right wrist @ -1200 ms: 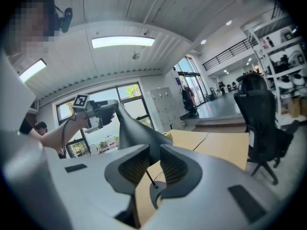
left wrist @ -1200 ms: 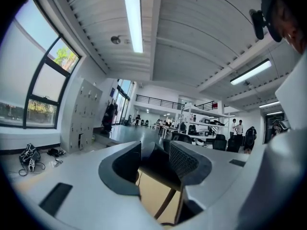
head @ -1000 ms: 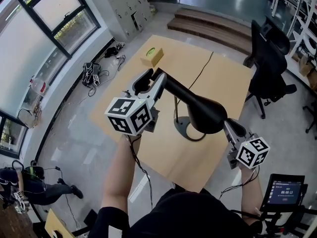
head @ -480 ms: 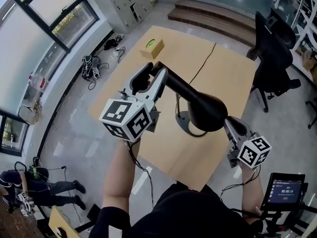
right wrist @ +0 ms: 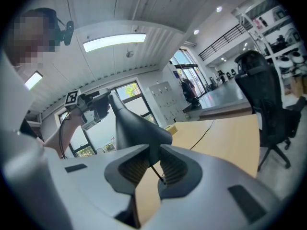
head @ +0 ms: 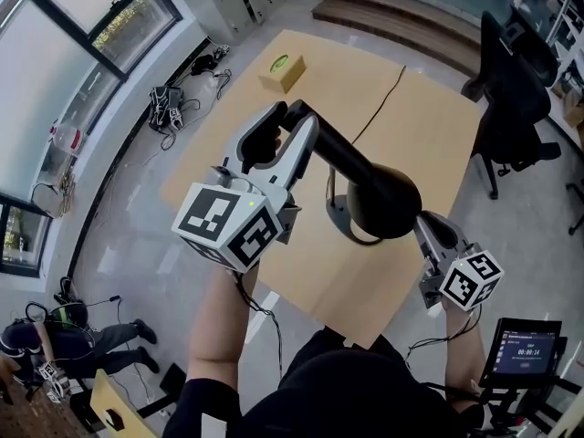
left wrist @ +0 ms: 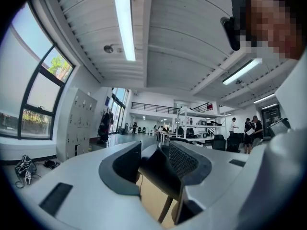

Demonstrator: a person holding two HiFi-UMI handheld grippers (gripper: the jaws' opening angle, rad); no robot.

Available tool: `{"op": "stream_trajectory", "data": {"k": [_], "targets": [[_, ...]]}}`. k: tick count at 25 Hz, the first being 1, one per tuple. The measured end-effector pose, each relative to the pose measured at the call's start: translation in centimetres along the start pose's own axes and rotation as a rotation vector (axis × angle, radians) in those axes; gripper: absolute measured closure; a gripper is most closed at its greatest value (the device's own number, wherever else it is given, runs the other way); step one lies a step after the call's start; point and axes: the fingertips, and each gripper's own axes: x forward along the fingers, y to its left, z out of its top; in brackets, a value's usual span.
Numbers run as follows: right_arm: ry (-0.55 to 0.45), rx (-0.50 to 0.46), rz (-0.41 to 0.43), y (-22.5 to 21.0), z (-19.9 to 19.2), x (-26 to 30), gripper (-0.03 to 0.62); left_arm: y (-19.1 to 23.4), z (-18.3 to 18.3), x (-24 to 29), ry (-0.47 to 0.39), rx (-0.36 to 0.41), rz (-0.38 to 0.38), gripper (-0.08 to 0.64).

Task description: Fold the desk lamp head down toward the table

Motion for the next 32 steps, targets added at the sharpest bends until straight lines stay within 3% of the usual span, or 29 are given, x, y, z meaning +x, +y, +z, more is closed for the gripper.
{"op": "stream_trajectory", "data": {"k": [32], "targets": [[-0.008, 0.06, 0.031, -0.3, -1.7, 1.9, 0.54, -1.1, 0.6, 0.1, -0.016, 0.007, -0.024, 0.371]]}}
